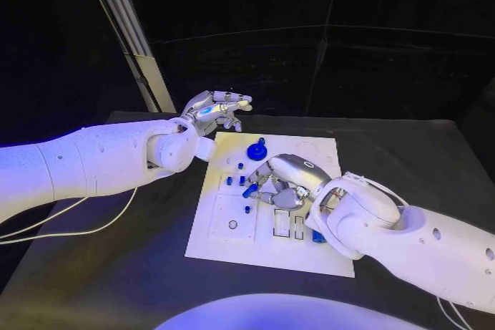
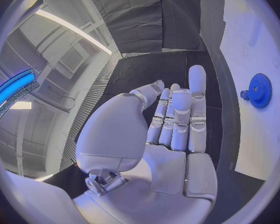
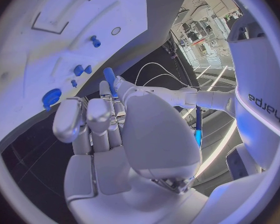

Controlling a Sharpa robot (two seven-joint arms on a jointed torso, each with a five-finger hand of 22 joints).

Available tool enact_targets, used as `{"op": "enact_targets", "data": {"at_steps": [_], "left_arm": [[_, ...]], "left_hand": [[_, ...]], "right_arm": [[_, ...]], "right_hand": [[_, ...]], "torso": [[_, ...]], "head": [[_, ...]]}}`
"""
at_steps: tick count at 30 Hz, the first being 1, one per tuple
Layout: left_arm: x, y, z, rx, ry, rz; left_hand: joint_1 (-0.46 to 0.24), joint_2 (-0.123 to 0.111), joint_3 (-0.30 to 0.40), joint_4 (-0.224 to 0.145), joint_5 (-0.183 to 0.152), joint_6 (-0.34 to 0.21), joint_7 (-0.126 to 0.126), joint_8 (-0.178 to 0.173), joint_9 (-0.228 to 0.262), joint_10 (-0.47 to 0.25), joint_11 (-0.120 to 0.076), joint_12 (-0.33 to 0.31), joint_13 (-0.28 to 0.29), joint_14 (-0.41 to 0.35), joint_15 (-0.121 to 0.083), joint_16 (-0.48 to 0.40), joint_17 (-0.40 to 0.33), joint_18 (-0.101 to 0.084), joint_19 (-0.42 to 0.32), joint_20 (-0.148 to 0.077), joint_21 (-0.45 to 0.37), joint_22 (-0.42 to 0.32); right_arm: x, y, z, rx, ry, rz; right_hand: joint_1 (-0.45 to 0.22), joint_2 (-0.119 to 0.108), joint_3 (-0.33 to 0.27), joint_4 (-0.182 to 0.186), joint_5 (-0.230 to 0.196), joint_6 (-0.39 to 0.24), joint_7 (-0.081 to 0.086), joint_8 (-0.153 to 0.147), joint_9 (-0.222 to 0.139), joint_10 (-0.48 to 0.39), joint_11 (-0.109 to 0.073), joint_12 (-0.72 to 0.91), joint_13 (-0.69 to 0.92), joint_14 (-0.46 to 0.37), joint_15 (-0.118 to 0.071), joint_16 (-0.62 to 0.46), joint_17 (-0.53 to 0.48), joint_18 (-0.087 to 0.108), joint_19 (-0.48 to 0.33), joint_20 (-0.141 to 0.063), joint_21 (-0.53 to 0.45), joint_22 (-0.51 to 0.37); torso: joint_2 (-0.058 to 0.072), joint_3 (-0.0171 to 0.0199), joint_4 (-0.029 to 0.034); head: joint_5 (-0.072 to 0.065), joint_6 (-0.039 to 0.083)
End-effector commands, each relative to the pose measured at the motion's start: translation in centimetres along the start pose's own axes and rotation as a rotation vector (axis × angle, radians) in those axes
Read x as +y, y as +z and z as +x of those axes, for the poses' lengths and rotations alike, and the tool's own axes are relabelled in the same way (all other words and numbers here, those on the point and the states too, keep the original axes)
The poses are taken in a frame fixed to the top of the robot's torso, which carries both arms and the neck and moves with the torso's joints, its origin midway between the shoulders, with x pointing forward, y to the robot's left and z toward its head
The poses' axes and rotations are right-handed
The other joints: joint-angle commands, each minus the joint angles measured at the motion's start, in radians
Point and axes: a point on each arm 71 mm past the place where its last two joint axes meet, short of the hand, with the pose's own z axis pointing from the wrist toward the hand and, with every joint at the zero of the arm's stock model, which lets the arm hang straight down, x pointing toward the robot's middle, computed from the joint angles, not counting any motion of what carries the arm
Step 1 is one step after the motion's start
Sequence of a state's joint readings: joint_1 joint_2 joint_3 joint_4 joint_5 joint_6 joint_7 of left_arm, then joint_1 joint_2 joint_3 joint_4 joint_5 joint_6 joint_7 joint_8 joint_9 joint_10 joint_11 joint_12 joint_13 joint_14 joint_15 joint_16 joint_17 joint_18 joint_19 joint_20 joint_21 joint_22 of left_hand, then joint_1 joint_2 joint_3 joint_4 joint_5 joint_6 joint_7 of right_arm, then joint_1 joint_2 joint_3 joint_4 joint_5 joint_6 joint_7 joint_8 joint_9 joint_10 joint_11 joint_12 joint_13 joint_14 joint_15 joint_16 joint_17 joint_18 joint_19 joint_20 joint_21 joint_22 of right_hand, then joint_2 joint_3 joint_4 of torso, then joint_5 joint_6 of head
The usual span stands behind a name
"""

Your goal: Assemble the parts on the task board

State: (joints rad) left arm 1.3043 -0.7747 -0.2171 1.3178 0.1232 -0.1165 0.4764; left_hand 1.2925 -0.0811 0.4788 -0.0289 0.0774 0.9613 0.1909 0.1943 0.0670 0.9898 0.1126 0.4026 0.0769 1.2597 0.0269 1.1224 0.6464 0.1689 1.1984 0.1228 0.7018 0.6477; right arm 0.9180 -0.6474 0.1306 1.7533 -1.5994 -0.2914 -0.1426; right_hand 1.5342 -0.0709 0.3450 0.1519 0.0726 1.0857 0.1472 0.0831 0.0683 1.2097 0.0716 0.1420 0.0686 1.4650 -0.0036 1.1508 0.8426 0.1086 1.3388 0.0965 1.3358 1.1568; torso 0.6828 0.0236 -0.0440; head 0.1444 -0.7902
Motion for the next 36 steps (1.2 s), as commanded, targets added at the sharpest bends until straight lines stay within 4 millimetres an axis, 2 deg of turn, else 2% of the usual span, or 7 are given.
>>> {"op": "enact_targets", "data": {"at_steps": [1, 9, 16, 20, 36], "left_arm": [[-0.2, 0.1, 0.2, 0.012, -0.008, 0.011], [-0.1, 0.2, 0.4, 0.018, -0.010, 0.011], [-0.1, 0.3, 0.5, 0.021, -0.011, 0.011], [-0.1, 0.3, 0.5, 0.022, -0.011, 0.011], [-0.1, 0.4, 0.6, 0.025, -0.012, 0.010]], "left_hand": [[0.006, 0.008, -0.008, 0.000, -0.001, -0.007, -0.001, 0.006, 0.001, -0.008, 0.002, 0.007, 0.001, -0.008, 0.000, 0.001, -0.001, 0.014, 0.007, 0.003, -0.004, -0.001], [0.006, 0.009, -0.009, -0.001, 0.000, -0.007, -0.001, 0.007, 0.001, -0.009, 0.002, 0.008, 0.001, -0.009, 0.000, 0.000, -0.002, 0.014, 0.007, 0.003, -0.005, -0.002], [0.006, 0.009, -0.009, -0.001, 0.000, -0.007, -0.001, 0.007, 0.001, -0.009, 0.002, 0.008, 0.001, -0.009, 0.000, 0.000, -0.002, 0.014, 0.007, 0.003, -0.005, -0.002], [0.006, 0.009, -0.009, -0.001, 0.000, -0.007, -0.001, 0.007, 0.001, -0.009, 0.002, 0.008, 0.001, -0.009, 0.000, 0.000, -0.002, 0.014, 0.007, 0.003, -0.005, -0.002], [0.006, 0.009, -0.009, -0.001, 0.000, -0.007, -0.001, 0.007, 0.001, -0.009, 0.002, 0.008, 0.001, -0.009, 0.000, 0.000, -0.002, 0.014, 0.007, 0.003, -0.005, -0.002]], "right_arm": [[0.5, 0.3, 1.1, 0.066, -0.020, -0.064], [0.9, 1.1, 3.2, 0.130, -0.040, -0.082], [0.8, 1.6, 4.0, 0.155, -0.075, -0.084], [1.0, 1.9, 4.3, 0.164, -0.084, -0.088], [0.9, 2.0, 5.6, 0.210, -0.123, -0.081]], "right_hand": [[-0.004, -0.009, 0.007, 0.002, 0.007, 0.006, 0.001, 0.005, 0.002, 0.007, 0.001, -0.004, 0.000, -0.001, -0.008, 0.003, 0.000, -0.018, 0.006, -0.002, 0.006, 0.000], [-0.005, -0.008, 0.011, 0.000, 0.008, 0.008, 0.001, 0.005, 0.002, 0.009, 0.001, -0.005, 0.000, -0.001, -0.008, 0.003, -0.001, -0.018, 0.006, -0.001, 0.007, 0.001], [-0.006, -0.007, 0.015, -0.003, 0.011, 0.008, 0.001, 0.004, 0.002, 0.009, 0.001, -0.007, 0.000, -0.001, -0.008, 0.005, 0.000, -0.018, 0.006, -0.001, 0.008, 0.002], [-0.006, -0.006, 0.019, -0.005, 0.013, 0.009, 0.001, 0.004, 0.002, 0.009, 0.001, -0.009, 0.000, -0.001, -0.008, 0.006, 0.001, -0.018, 0.006, -0.001, 0.008, 0.003], [-0.006, -0.005, 0.023, -0.009, 0.015, 0.011, 0.001, 0.004, 0.002, 0.011, 0.001, -0.010, 0.000, -0.001, -0.008, 0.006, 0.002, -0.018, 0.006, -0.001, 0.009, 0.003]], "torso": [[0.000, 0.0001, -0.0013], [0.001, 0.0014, -0.0016], [0.000, 0.0005, -0.0003], [0.001, 0.0008, -0.0016], [0.000, 0.0001, -0.0008]], "head": [[0.011, -0.005], [0.030, -0.013], [0.037, -0.019], [0.043, -0.023], [0.047, -0.028]]}}
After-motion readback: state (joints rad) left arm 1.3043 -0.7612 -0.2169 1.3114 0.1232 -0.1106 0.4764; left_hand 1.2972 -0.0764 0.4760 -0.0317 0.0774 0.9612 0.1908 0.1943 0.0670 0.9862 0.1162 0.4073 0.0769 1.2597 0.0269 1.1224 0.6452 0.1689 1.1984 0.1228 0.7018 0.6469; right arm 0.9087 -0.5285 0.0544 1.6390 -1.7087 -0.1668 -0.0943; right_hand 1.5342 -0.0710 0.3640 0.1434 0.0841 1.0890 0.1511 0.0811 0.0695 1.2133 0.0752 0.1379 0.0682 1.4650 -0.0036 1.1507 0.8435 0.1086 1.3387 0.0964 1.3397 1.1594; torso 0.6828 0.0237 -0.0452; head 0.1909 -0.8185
